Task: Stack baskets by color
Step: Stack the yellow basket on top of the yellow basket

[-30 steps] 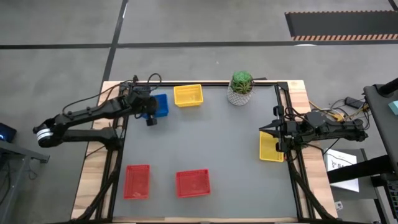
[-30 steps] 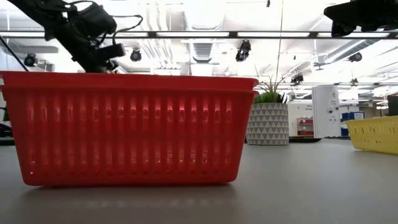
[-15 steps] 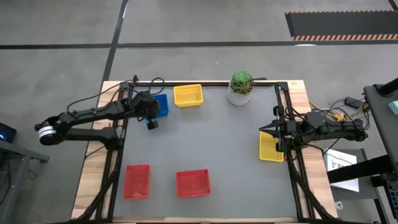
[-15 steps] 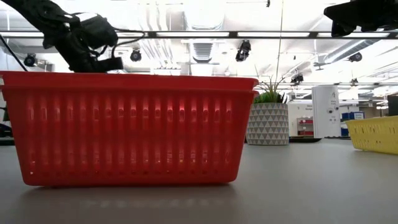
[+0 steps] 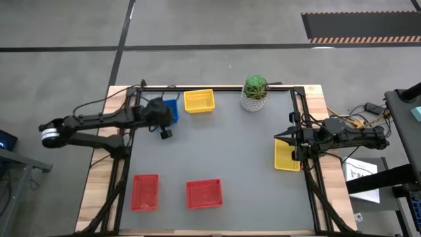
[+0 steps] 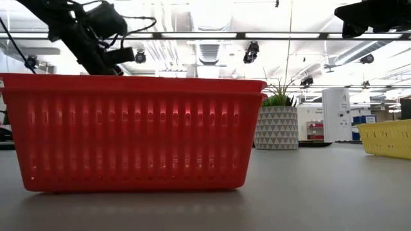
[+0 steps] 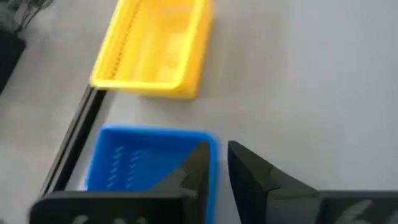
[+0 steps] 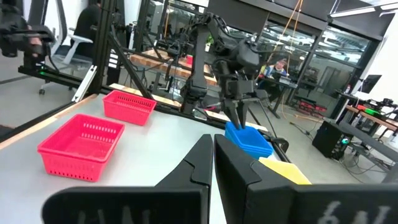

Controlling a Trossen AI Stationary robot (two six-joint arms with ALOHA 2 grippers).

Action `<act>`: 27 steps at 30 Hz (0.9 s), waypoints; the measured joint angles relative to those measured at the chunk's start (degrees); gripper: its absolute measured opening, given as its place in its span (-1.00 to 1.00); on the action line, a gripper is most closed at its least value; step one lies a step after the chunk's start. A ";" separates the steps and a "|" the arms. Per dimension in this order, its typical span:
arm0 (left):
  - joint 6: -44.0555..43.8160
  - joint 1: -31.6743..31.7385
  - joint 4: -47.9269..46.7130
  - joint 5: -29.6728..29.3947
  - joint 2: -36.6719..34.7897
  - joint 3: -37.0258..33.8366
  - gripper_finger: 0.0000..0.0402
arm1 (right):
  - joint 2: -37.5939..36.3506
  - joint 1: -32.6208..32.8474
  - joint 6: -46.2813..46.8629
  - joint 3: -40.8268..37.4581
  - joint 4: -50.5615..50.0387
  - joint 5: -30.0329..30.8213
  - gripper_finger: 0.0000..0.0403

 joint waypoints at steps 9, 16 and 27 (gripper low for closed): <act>-11.22 -15.44 2.88 -6.03 2.12 1.35 -0.99 | 0.00 0.00 0.61 0.00 0.15 0.00 -0.96; -11.79 -22.85 16.89 -6.79 7.08 1.47 -1.00 | 0.00 0.00 2.22 0.00 1.61 0.01 -0.96; -11.07 -26.09 35.24 -6.77 11.54 2.22 -1.00 | 7.58 0.00 3.69 0.00 9.56 -0.01 -0.96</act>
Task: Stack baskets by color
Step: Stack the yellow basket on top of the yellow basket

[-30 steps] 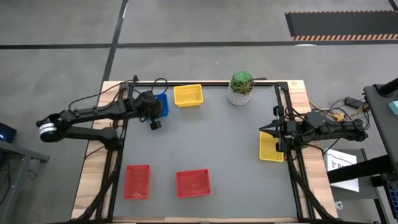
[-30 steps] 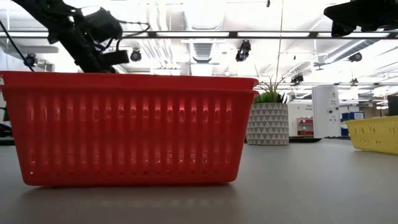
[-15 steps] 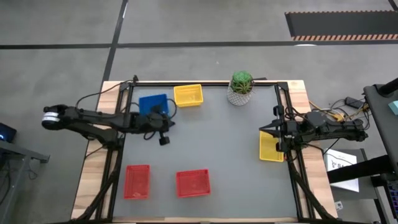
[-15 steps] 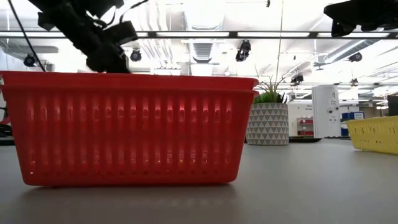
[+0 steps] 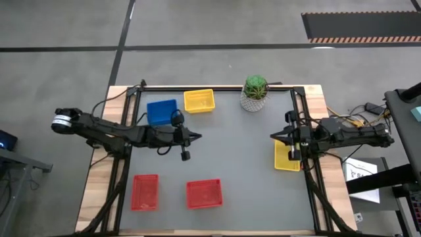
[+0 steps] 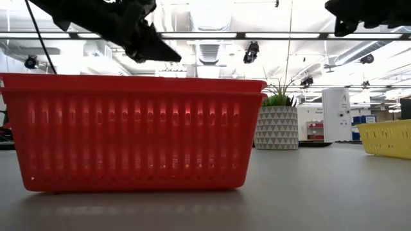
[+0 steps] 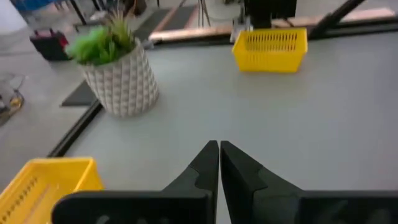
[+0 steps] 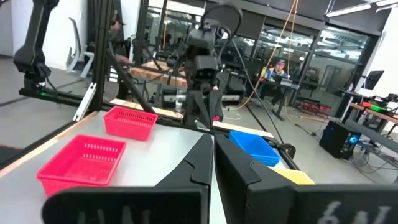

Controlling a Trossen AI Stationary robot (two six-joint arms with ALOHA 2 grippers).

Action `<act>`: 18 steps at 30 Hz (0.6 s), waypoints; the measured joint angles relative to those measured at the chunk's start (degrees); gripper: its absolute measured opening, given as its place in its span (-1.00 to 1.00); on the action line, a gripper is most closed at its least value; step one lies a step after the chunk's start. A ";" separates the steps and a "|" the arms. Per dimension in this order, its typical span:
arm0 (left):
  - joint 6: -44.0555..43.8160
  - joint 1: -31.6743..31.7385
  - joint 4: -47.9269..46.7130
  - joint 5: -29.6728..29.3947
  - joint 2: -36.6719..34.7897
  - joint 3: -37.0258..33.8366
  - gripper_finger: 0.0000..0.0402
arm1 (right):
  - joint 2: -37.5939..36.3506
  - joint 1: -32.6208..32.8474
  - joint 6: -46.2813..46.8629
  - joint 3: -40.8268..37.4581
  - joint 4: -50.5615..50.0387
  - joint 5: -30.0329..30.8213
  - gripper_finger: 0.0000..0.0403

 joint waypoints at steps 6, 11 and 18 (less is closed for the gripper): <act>5.08 0.02 7.31 0.00 0.52 0.07 -1.00 | 7.47 0.00 3.01 0.02 6.73 -0.03 -0.96; 5.86 0.07 9.05 0.02 0.52 0.09 -1.00 | 11.20 0.02 9.96 0.02 8.27 -0.02 -0.96; 6.24 0.07 12.02 0.02 0.50 0.04 -1.00 | 16.03 0.00 25.07 0.02 8.12 -0.01 -0.96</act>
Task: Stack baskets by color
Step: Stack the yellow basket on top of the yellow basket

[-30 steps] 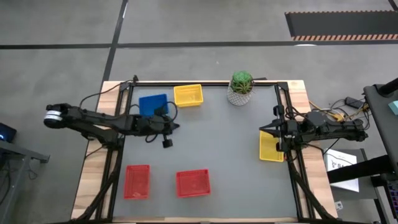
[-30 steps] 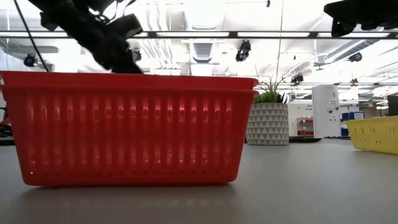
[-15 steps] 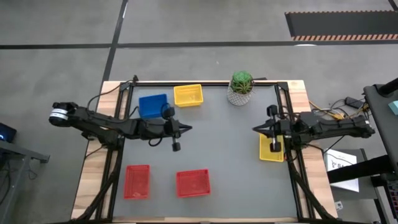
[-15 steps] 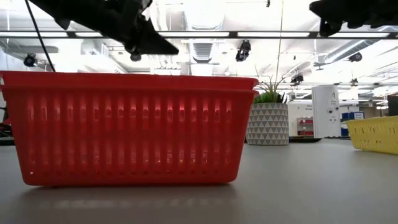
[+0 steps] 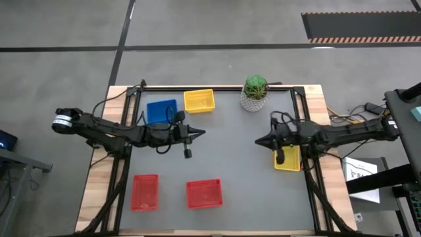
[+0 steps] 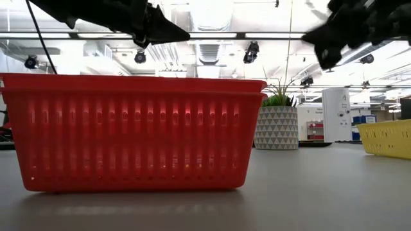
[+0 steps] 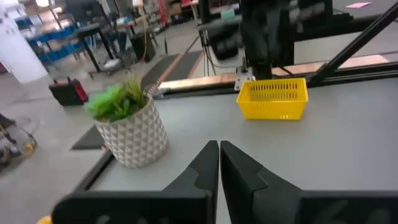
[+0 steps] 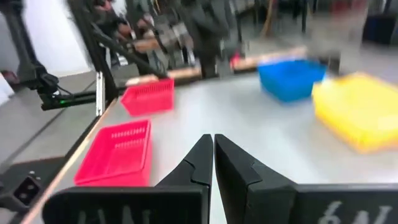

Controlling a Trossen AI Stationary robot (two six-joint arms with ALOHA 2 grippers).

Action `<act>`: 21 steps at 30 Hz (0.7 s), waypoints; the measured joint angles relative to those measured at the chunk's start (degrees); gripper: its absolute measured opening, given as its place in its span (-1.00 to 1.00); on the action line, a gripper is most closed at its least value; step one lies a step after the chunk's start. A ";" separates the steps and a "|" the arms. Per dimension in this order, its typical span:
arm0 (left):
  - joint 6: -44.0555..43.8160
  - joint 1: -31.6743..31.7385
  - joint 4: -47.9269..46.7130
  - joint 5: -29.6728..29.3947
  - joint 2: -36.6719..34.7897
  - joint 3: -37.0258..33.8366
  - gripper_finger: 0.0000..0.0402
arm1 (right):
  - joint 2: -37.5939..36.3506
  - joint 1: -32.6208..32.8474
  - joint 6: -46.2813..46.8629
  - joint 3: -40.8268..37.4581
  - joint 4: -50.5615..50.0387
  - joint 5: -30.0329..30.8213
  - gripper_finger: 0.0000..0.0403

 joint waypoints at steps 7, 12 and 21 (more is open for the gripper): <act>9.88 0.00 2.76 0.00 -0.09 0.86 -1.00 | 5.53 0.02 18.73 6.33 -13.36 0.04 -0.96; 11.51 0.00 4.71 0.00 -0.33 0.59 -1.00 | 12.08 0.04 27.65 15.44 -30.49 -0.04 -0.96; 11.36 0.00 4.74 0.00 -0.42 0.55 -1.00 | 24.17 0.02 41.22 30.48 -65.59 -0.12 -0.95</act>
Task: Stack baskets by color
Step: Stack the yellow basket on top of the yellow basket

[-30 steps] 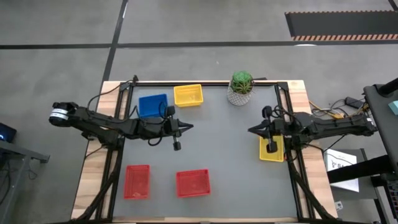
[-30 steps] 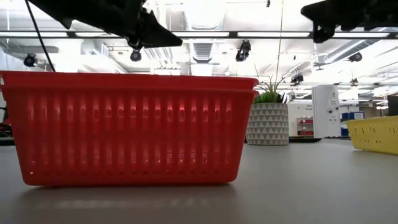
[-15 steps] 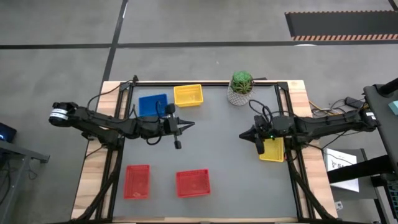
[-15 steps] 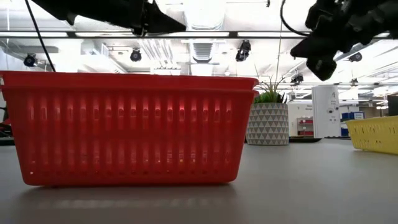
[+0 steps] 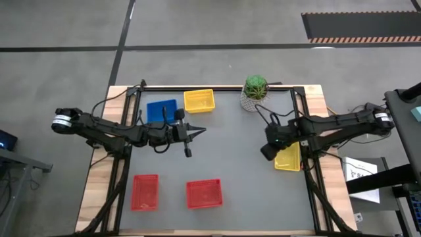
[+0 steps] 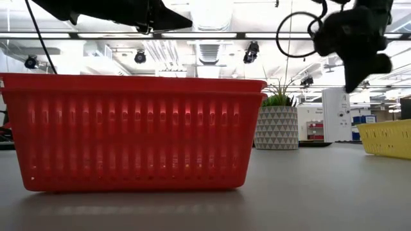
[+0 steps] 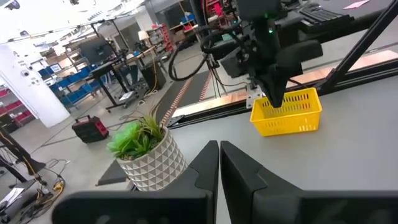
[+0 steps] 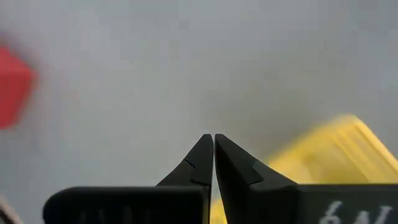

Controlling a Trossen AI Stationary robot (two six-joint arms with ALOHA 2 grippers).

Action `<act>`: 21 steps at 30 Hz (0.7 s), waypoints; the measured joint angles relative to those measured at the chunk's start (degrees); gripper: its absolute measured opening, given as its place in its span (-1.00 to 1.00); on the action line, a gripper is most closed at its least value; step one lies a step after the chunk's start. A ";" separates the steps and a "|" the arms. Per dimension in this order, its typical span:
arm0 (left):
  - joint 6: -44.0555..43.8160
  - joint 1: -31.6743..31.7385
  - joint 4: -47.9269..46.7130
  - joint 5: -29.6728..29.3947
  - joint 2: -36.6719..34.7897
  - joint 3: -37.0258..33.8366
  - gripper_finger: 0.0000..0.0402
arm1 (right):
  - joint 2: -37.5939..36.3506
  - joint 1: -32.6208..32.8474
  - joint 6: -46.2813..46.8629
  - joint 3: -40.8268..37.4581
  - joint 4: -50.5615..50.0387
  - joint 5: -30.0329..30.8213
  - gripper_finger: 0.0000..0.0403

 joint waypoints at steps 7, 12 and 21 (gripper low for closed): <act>-0.18 0.00 -0.13 0.00 -0.02 -1.01 -1.00 | 6.31 0.13 6.55 4.94 -12.63 -3.05 -0.68; -0.19 0.00 -0.14 0.00 -0.04 -1.07 -1.00 | 9.34 0.11 10.04 4.90 -13.12 -3.43 -0.35; -0.20 -0.02 -3.17 0.00 -0.11 -1.23 -1.00 | 15.98 0.11 12.03 1.26 -10.70 -2.99 -0.07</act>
